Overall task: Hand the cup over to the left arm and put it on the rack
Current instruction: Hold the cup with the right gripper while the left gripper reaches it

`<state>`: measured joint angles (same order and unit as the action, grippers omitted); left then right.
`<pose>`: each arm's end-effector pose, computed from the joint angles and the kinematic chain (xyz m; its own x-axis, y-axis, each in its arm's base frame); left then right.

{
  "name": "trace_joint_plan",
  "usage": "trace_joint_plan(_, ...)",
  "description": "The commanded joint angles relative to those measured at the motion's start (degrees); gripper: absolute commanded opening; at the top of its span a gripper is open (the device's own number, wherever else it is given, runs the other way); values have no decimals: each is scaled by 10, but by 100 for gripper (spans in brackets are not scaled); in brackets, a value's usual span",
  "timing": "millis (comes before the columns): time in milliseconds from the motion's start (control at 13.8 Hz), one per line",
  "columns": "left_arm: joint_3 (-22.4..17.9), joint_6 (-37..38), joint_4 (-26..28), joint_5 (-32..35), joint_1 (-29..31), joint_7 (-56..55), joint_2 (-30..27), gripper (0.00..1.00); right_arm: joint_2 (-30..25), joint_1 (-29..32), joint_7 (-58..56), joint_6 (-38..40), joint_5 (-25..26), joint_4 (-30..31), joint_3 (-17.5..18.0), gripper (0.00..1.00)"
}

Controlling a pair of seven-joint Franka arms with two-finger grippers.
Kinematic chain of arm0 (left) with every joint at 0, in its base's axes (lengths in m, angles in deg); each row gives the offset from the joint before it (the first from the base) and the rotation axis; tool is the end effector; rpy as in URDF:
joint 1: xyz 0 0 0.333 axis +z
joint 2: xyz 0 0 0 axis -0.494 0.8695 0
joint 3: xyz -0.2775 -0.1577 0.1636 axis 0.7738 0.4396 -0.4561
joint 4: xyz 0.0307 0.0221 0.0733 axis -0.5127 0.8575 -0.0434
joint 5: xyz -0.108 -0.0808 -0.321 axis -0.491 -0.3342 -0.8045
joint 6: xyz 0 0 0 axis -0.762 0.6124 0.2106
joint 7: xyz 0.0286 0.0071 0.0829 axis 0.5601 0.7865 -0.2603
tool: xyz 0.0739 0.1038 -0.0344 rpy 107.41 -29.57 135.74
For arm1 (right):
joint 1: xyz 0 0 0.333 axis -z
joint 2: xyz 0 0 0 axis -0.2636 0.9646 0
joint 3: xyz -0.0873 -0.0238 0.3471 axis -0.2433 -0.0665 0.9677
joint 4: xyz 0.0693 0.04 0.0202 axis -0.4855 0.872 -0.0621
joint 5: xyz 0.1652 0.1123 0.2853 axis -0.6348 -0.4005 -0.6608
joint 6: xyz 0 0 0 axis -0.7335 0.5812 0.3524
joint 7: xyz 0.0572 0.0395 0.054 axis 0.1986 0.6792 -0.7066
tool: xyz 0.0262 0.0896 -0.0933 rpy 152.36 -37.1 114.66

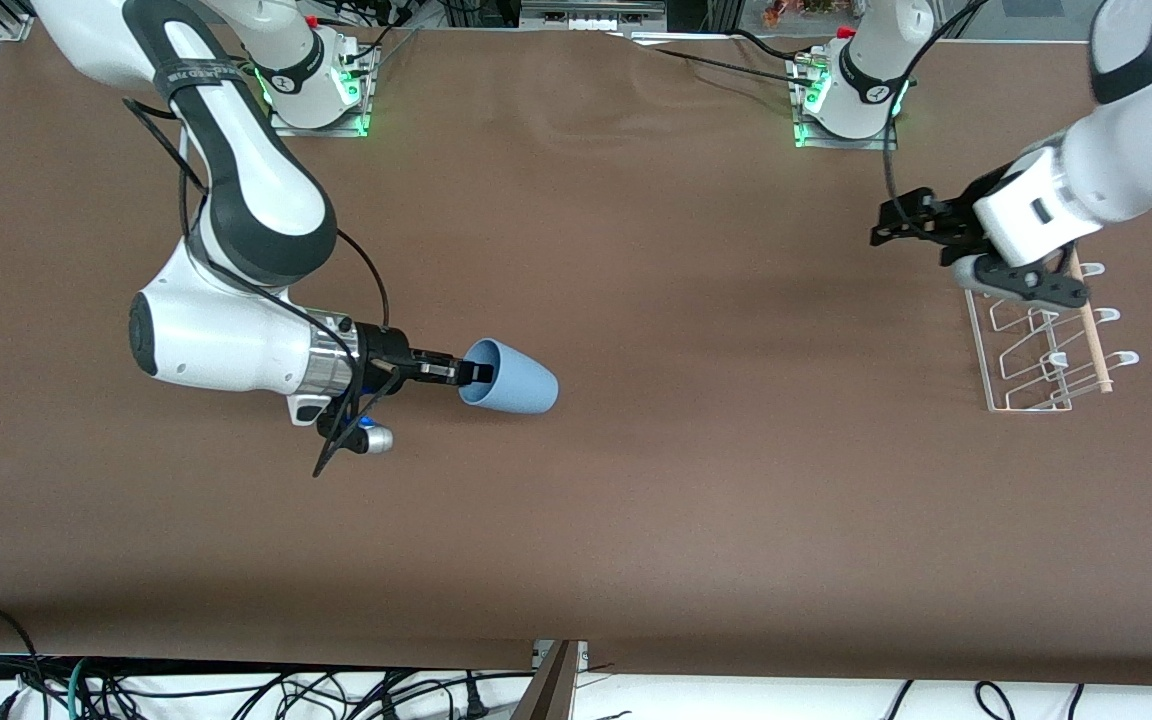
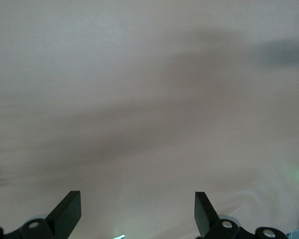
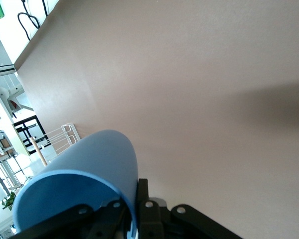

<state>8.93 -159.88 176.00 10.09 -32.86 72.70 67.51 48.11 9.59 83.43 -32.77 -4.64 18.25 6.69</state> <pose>0.5088 -0.1166 0.5659 0.9666 -0.1798 -0.1824 -0.1280 -0.9560 0.2640 0.6422 0.3042 0.4393 0.9390 -0.1597 -0.3045 -0.3256 -0.6974 -0.6385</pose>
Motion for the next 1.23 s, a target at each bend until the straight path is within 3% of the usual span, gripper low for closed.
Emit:
trace_joint_plan(0,4,13,-105,-9,-25,29,76,100,6,-18,31,-33,-11,-6,4,0)
trace_joint_plan(217,8,12,-207,-26,-45,93,155,100,6,-45,71,-67,-11,-6,4,0)
trace_joint_plan(361,9,4,-214,-65,-60,127,170,100,6,-63,97,-90,-11,-6,4,0)
trace_joint_plan(650,12,-107,-204,-123,-87,261,189,100,6,-74,121,-97,-11,-8,8,0)
trace_joint_plan(1156,12,-210,-174,-134,-148,491,207,100,10,-99,205,-98,-20,-56,15,0)
